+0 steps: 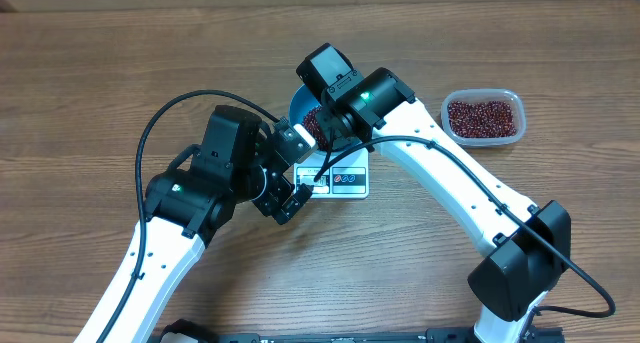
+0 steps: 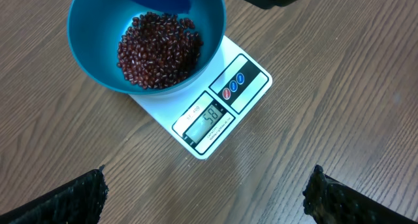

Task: Scoop item into bowl and weigh 150g on scale
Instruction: 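Tip the blue scoop to pour red beans into the teal bowl, then move the empty blue scoop back over the bean tub with the right gripper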

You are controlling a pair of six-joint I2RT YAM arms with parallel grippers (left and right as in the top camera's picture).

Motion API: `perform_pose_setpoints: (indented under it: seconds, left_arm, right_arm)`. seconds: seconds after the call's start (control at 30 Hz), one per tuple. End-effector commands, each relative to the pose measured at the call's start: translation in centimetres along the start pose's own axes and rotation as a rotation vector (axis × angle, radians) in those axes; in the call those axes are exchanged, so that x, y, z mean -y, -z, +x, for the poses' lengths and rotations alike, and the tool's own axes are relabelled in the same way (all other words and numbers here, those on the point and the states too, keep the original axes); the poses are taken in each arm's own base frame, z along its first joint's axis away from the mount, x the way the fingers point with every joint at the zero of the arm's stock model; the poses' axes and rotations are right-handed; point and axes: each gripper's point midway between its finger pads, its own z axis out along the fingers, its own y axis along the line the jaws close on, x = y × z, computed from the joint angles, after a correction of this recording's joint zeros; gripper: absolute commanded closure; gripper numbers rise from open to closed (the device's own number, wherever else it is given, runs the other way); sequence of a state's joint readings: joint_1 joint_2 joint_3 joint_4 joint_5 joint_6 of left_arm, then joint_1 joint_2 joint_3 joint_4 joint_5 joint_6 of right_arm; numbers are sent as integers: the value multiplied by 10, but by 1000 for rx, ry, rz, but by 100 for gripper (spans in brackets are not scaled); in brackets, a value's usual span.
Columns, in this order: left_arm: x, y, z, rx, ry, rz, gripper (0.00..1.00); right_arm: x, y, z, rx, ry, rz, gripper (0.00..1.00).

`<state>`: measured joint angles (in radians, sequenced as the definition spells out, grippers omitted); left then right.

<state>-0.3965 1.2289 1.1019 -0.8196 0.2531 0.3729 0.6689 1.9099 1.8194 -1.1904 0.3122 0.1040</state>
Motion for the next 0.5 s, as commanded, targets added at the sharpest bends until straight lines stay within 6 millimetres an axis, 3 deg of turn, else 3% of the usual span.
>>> perform_pose_setpoints:
  seconds: [0.0,0.27,0.47]
  left_arm:
    - [-2,2,-2,6,9,-7,1]
    - [-2,2,-2,6,9,-7,1]
    - [-2,2,-2,6,9,-7,1]
  right_arm:
    - [9,23,-14,73,-22,15,96]
    - [3,28,-19,84,-54,-34,96]
    - [2,50,-33,128,-77,-76,96]
